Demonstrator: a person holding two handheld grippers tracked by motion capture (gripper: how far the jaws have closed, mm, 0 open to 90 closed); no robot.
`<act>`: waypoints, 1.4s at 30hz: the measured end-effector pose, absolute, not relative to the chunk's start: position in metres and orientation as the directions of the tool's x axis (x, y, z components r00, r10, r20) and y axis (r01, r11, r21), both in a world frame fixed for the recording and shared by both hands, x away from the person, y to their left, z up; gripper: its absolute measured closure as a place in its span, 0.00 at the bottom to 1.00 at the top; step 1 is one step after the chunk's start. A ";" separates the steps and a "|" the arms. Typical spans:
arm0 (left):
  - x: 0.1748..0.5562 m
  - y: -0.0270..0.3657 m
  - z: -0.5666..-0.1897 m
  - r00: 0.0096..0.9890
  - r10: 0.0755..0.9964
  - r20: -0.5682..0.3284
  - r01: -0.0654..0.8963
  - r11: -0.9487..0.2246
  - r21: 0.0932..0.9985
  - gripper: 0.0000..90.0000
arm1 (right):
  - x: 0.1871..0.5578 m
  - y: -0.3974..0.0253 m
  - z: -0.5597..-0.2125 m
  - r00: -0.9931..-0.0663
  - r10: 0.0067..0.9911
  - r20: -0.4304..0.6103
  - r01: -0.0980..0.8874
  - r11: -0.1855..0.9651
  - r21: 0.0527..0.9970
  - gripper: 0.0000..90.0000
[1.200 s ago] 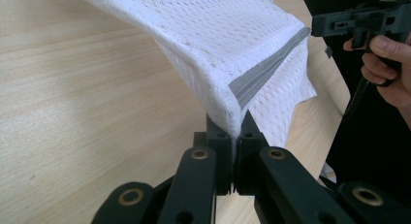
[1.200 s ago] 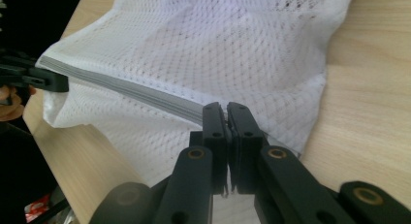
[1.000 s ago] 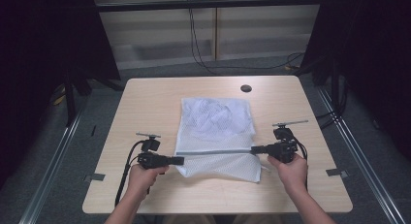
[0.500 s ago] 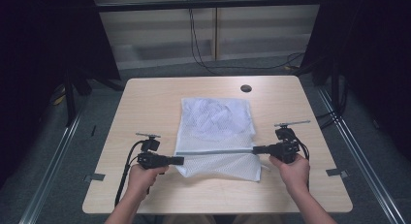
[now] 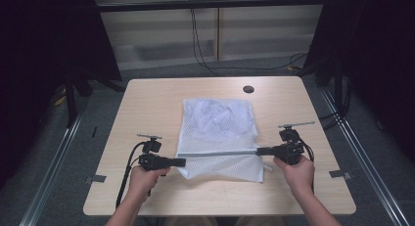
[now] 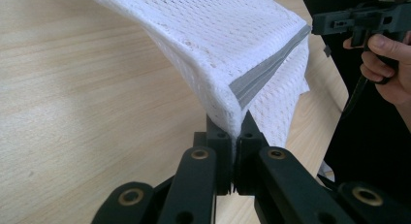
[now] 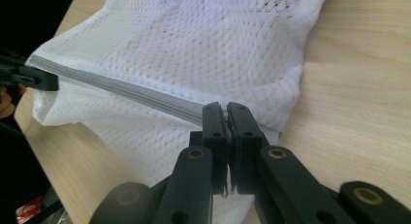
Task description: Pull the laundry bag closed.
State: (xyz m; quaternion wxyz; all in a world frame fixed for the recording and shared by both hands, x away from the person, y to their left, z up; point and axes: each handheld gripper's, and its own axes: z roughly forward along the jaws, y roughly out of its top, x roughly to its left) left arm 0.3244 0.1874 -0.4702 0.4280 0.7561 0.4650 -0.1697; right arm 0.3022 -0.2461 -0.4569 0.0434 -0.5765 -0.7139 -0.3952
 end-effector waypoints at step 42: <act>0.323 0.184 -0.471 0.534 0.561 -0.633 0.835 -0.230 0.500 0.75 | 0.299 -0.250 -0.458 -0.357 0.795 0.490 0.838 0.041 0.543 0.92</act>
